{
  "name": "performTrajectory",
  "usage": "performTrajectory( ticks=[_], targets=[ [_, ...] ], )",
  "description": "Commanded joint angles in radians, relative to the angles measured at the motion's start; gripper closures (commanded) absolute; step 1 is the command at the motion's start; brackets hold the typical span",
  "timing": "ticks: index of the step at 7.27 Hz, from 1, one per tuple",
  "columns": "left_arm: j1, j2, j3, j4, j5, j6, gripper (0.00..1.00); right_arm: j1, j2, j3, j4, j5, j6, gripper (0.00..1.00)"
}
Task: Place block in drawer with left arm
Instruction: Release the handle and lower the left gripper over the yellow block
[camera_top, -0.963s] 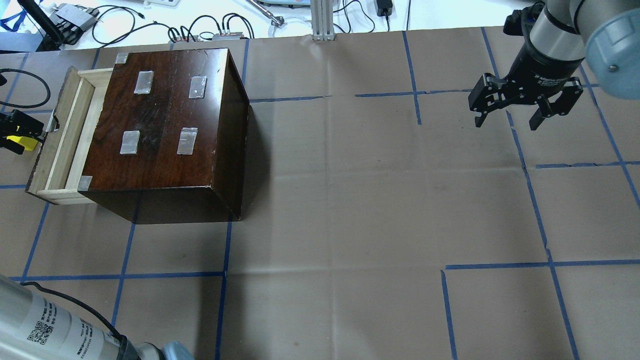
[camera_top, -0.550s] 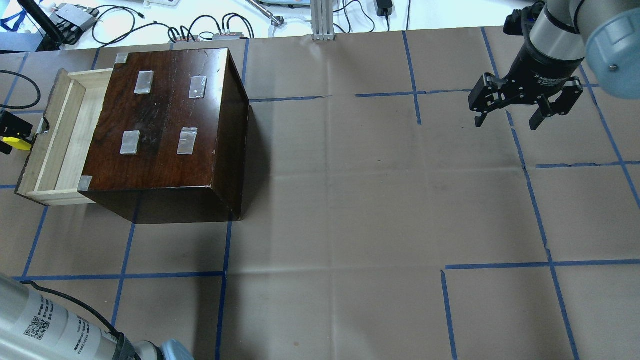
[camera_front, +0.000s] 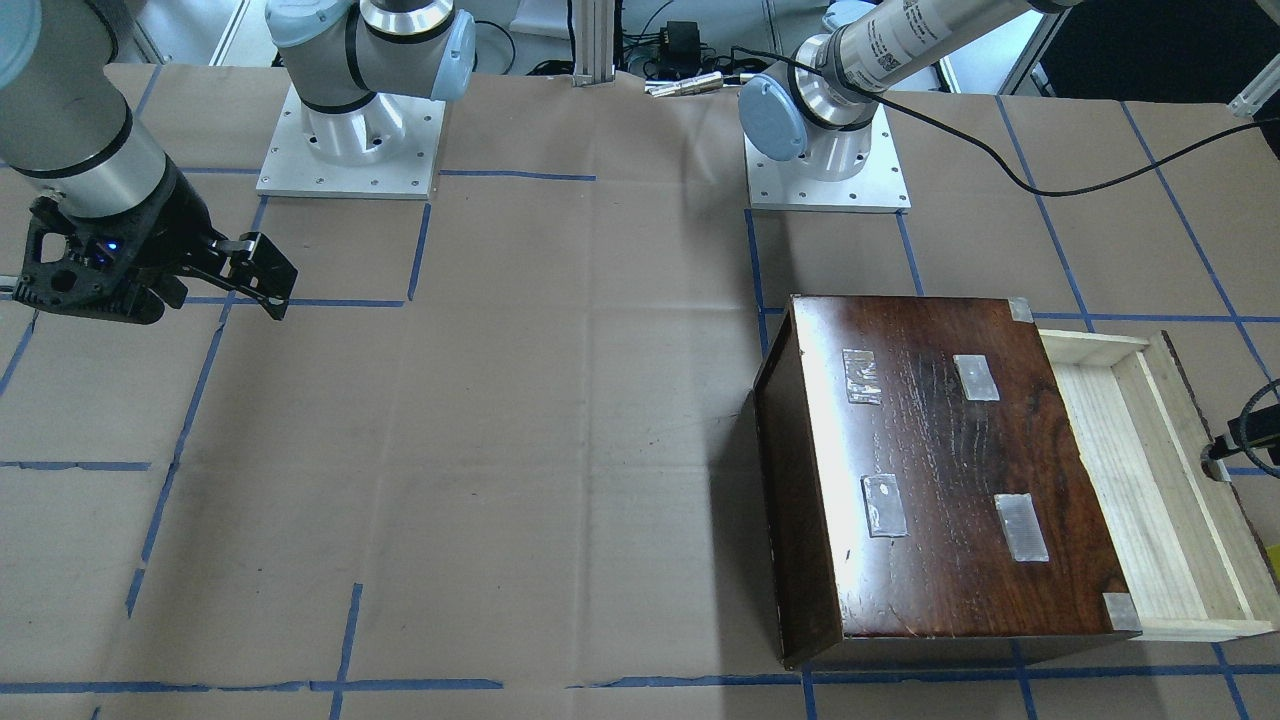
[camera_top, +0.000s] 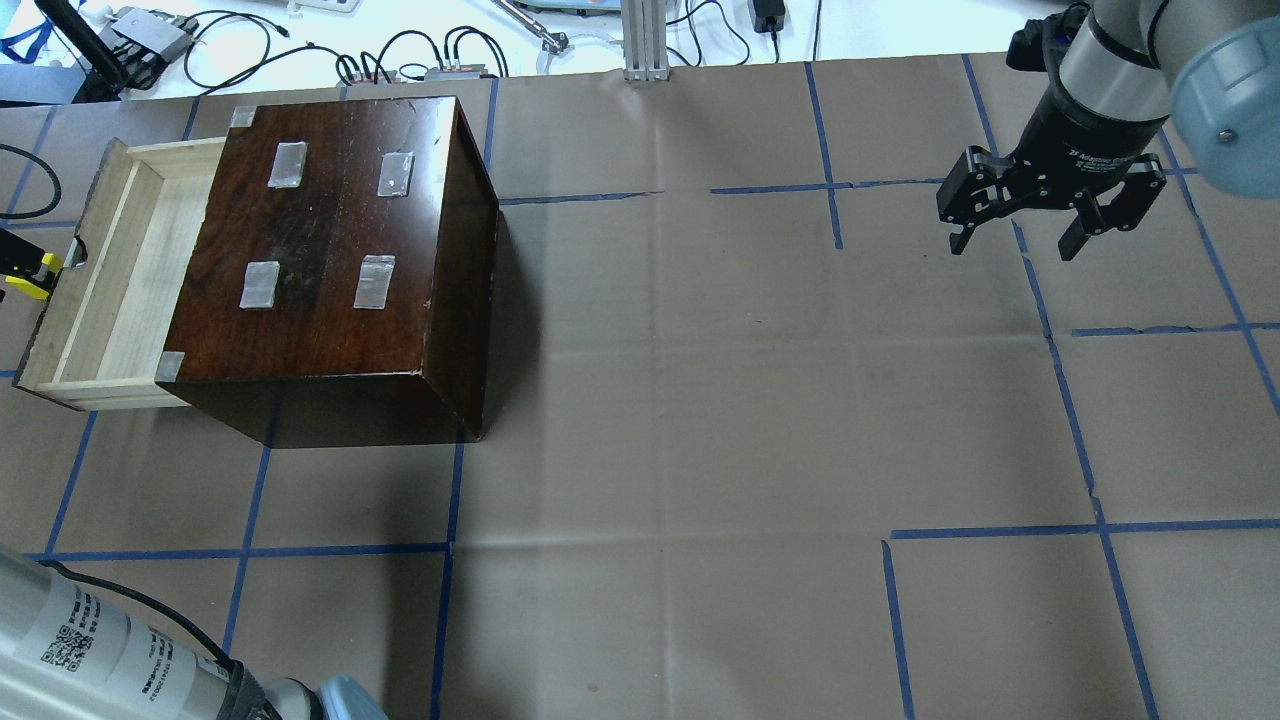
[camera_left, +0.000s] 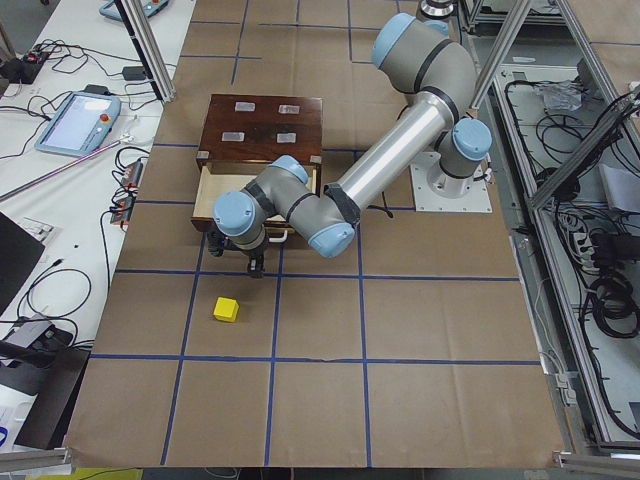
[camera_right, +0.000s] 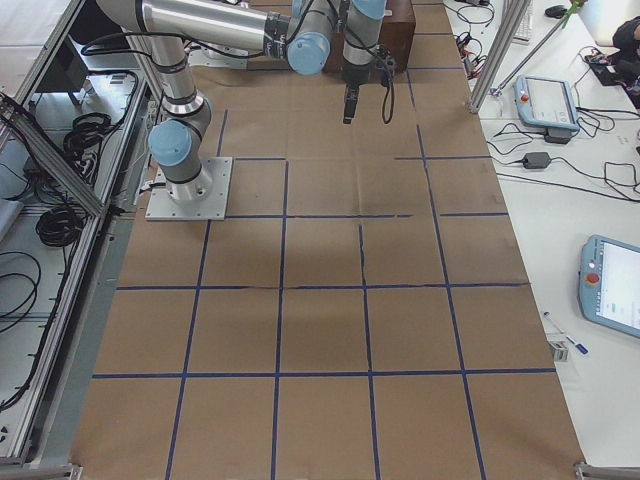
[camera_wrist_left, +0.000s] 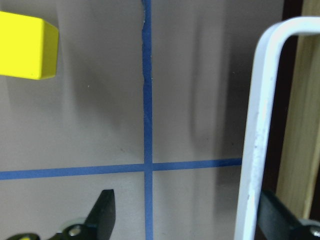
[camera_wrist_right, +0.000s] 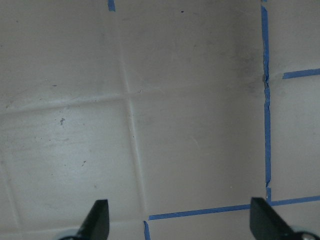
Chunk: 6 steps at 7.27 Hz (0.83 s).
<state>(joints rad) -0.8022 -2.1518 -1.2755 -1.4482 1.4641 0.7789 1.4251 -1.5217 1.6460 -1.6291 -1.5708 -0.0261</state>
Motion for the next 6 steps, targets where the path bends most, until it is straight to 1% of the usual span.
performTrajectory(
  ticks=[1, 2, 3, 5, 6],
  targets=[
    [0.003, 0.000, 0.008, 0.000, -0.001, 0.003, 0.01, 0.000, 0.000, -0.002, 0.000, 0.000, 0.002, 0.00],
    [0.003, -0.003, 0.037, 0.000, -0.001, 0.003, 0.01, 0.000, 0.000, 0.000, 0.000, 0.000, 0.000, 0.00],
    [0.005, -0.040, 0.095, 0.000, -0.001, 0.014, 0.01, 0.000, 0.000, 0.000, 0.000, 0.000, 0.002, 0.00],
    [0.005, -0.167, 0.255, 0.031, 0.001, 0.051, 0.02, 0.000, 0.000, 0.000, 0.000, 0.000, 0.002, 0.00],
    [0.000, -0.228, 0.318, 0.085, 0.001, 0.051, 0.02, 0.000, 0.000, 0.000, 0.000, 0.000, 0.002, 0.00]
  ],
)
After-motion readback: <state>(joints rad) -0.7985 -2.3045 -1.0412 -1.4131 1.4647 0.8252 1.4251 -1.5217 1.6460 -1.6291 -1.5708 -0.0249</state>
